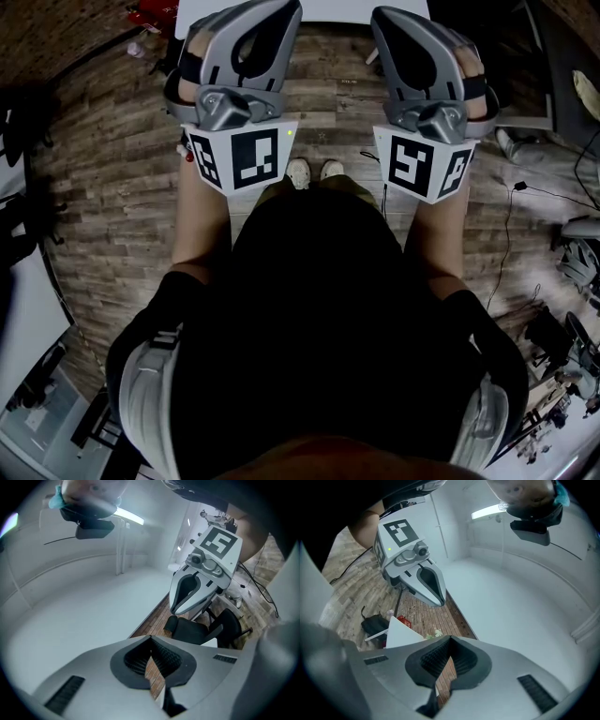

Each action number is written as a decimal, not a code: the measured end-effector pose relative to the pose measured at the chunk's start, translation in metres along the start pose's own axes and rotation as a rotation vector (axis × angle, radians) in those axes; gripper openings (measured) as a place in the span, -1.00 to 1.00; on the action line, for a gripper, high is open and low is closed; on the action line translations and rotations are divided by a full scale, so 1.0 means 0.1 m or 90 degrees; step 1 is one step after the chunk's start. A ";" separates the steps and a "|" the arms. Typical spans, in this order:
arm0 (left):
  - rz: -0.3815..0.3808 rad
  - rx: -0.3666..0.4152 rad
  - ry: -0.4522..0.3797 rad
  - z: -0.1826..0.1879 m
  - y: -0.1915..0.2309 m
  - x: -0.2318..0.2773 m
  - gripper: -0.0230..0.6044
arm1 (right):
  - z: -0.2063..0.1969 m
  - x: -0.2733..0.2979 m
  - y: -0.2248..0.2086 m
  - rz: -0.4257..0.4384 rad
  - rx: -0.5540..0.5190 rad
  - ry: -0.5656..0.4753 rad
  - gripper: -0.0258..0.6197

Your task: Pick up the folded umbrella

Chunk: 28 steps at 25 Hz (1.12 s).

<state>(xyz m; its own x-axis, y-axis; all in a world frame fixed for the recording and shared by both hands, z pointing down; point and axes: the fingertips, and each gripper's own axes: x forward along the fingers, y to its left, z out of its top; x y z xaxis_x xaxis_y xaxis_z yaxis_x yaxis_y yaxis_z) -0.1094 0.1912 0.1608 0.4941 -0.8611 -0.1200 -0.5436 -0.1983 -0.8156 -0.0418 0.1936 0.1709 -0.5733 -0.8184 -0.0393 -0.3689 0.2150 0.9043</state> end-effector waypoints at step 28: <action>-0.033 -0.005 -0.030 -0.26 0.07 -0.16 -0.88 | 0.26 0.05 0.23 0.000 0.030 0.027 -0.83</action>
<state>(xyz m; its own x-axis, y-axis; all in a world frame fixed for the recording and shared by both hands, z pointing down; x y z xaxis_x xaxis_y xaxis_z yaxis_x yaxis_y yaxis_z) -0.1391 0.1912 0.1719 0.5528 -0.8267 -0.1046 -0.5222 -0.2458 -0.8167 -0.0717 0.2083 0.1808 -0.5421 -0.8401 -0.0199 -0.4029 0.2390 0.8835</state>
